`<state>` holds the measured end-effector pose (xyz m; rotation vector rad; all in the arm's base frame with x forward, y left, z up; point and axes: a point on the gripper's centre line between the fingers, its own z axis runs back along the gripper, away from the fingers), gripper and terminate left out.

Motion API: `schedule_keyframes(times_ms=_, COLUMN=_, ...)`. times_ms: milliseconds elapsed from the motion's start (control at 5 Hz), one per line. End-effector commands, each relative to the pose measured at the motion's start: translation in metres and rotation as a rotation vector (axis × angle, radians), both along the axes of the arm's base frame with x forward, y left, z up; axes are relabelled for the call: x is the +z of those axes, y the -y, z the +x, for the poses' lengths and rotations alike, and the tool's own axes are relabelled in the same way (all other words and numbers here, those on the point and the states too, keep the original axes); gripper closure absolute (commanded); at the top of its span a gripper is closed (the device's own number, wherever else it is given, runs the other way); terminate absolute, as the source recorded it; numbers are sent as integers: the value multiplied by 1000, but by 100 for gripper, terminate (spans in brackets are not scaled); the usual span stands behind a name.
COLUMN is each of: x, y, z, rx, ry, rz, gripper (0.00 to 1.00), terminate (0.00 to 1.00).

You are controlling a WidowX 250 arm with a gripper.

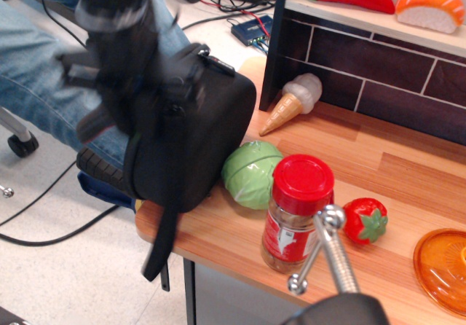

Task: Unzip zipper bag

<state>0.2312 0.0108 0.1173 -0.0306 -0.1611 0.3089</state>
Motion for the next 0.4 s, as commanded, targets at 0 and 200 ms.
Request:
schedule_keyframes(times_ms=0, x=48, y=4, z=28, rx=26, ry=106, rz=-32, gripper=100, terminate=0)
schedule_keyframes(times_ms=200, x=44, y=3, z=29, rx=-13, ry=53, rz=0, gripper=100, terminate=100)
